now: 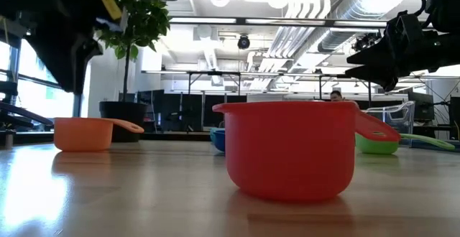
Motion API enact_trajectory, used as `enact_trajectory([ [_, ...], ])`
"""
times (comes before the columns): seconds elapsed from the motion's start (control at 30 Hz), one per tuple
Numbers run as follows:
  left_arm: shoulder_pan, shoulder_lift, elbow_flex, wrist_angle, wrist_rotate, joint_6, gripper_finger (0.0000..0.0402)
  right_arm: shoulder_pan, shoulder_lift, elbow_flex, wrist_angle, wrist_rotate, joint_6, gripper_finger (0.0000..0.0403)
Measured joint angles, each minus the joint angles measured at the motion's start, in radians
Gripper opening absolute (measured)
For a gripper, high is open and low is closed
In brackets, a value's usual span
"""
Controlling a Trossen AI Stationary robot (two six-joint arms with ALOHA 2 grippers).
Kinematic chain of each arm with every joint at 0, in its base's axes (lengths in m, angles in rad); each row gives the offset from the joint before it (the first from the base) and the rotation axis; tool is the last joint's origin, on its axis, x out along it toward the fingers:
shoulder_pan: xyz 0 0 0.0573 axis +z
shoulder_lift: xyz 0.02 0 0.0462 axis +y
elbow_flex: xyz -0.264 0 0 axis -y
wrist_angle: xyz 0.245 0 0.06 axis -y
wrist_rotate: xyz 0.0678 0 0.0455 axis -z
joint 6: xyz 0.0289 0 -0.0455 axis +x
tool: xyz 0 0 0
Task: Nest measuring cups in basket
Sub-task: Stack the orange measuring cup on top of the violet measuring cup
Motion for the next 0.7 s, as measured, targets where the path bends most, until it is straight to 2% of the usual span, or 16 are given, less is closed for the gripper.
enact_trajectory([
  [0.37, 0.000, 0.000, -0.075, 0.034, -0.002, -0.003, 0.0122, 0.000, 0.000, 0.000, 0.000, 0.000, 0.000, 0.0225],
  [0.7, 0.033, 0.007, -0.116, 0.137, 0.001, 0.055, 0.0124, 0.000, 0.000, 0.000, 0.000, 0.000, 0.000, 0.0225],
])
